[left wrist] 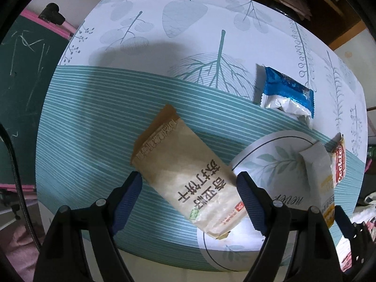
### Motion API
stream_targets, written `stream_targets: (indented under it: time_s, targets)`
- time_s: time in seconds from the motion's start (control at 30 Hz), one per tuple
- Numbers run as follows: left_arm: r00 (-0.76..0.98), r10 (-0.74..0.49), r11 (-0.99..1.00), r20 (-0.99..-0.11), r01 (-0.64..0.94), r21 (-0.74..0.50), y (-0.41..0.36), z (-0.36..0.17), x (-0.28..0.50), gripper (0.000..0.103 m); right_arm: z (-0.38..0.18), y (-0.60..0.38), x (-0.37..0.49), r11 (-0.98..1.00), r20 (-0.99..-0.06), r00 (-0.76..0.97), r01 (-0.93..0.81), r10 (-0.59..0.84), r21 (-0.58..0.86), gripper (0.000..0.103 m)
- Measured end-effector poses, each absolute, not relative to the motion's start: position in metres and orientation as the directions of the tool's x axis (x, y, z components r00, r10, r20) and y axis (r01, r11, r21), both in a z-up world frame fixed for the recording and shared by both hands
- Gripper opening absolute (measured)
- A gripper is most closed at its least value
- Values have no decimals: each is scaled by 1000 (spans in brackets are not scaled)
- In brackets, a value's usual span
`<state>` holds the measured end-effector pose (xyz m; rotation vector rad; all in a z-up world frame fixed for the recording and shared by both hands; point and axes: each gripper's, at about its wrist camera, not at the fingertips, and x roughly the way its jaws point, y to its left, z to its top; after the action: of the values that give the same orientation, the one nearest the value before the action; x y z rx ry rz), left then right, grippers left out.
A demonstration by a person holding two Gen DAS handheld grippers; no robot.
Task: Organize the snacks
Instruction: 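Grasp the tan biscuit pack with the left gripper while the right grasps the orange OATS bar, then carry both packs to the white tray and release them inside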
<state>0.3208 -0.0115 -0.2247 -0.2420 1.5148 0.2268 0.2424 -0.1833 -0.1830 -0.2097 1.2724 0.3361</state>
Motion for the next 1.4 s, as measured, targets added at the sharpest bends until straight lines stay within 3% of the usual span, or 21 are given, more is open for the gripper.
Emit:
stream_targets:
  time_s: [0.3, 0.43, 0.6, 0.87, 1.07, 1.2, 1.4]
  targets:
    - [5, -16, 952, -1000, -306, -17, -18, -233, 326, 81, -183, -189, 242, 935, -954, 258, -351, 153, 55, 43]
    - [21, -23, 961, -1000, -275, -28, -23, -226, 325, 63, -181, -190, 238, 935, -950, 262, -347, 171, 73, 43]
    - [52, -42, 969, -998, -241, -54, -22, -215, 319, 62, -168, -190, 229, 934, -937, 286, -346, 199, 93, 43]
    - [249, -87, 986, -965, -119, -120, -16, -122, 282, 62, -120, -191, 206, 933, -894, 369, -336, 255, 127, 42]
    - [372, -153, 988, -916, 27, -154, -10, -50, 201, 62, -66, -193, 165, 925, -832, 455, -344, 317, 164, 42]
    - [463, -178, 982, -868, 134, -130, -6, -3, 142, 62, -30, -192, 127, 916, -780, 517, -361, 352, 174, 42]
    - [563, -189, 972, -805, 225, -70, 5, 24, 68, 62, 19, -184, 54, 906, -687, 619, -399, 381, 144, 42]
